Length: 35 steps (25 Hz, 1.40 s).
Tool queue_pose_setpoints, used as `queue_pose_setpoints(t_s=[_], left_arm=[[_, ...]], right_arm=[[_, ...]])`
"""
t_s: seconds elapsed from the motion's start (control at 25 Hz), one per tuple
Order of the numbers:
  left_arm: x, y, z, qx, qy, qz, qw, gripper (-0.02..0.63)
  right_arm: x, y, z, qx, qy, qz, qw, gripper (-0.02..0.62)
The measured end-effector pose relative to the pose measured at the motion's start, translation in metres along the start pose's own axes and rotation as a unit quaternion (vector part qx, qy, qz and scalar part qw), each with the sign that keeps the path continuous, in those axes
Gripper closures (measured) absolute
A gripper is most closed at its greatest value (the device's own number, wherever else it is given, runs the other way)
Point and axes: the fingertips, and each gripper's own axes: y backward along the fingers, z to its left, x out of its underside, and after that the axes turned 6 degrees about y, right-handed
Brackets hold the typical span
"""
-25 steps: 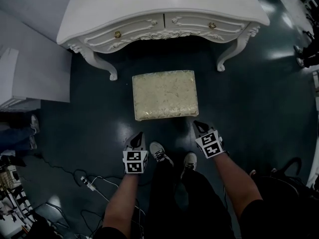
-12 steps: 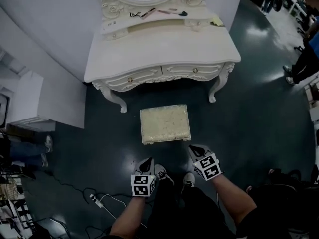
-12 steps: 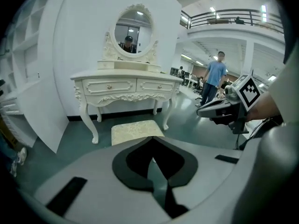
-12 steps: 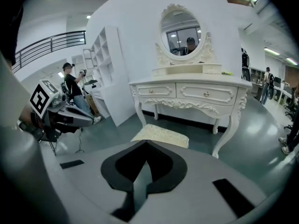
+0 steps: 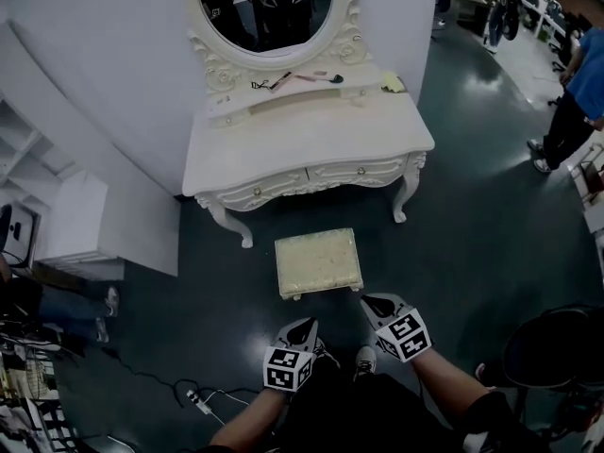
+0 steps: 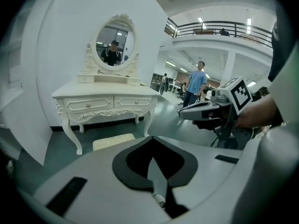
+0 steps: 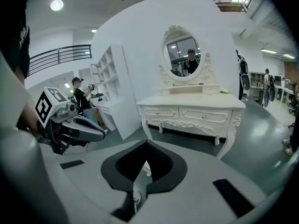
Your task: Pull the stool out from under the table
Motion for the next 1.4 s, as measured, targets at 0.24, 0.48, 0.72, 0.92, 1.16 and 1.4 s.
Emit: queue_pose_setpoints(t_s=[0.24, 0.48, 0.72, 0.92, 1.16, 1.4], left_arm=[[-0.025, 0.026, -0.012, 0.002, -0.007, -0.022, 0.9997, 0.598], [-0.030, 0.055, -0.021, -0.006, 0.045, -0.039, 0.9982, 0.598], [-0.028, 0.080, -0.032, -0.011, 0.043, -0.058, 0.9973, 0.598], [-0.027, 0.099, -0.039, -0.017, 0.038, -0.073, 0.9965, 0.598], [-0.040, 0.105, -0.045, -0.018, 0.008, -0.090, 0.9958, 0.598], [-0.043, 0.112, -0.053, -0.017, 0.003, -0.095, 0.9953, 0.598]], right_arm=[[-0.024, 0.032, 0.011, -0.004, -0.005, -0.022, 1.000, 0.569], [-0.043, 0.059, 0.023, -0.005, 0.003, -0.046, 0.999, 0.569], [-0.057, 0.082, 0.052, -0.022, 0.013, -0.065, 0.998, 0.569], [-0.059, 0.096, 0.076, -0.033, 0.018, -0.074, 0.997, 0.569], [-0.058, 0.099, 0.093, -0.044, 0.023, -0.076, 0.996, 0.569], [-0.057, 0.100, 0.099, -0.049, 0.023, -0.074, 0.996, 0.569]])
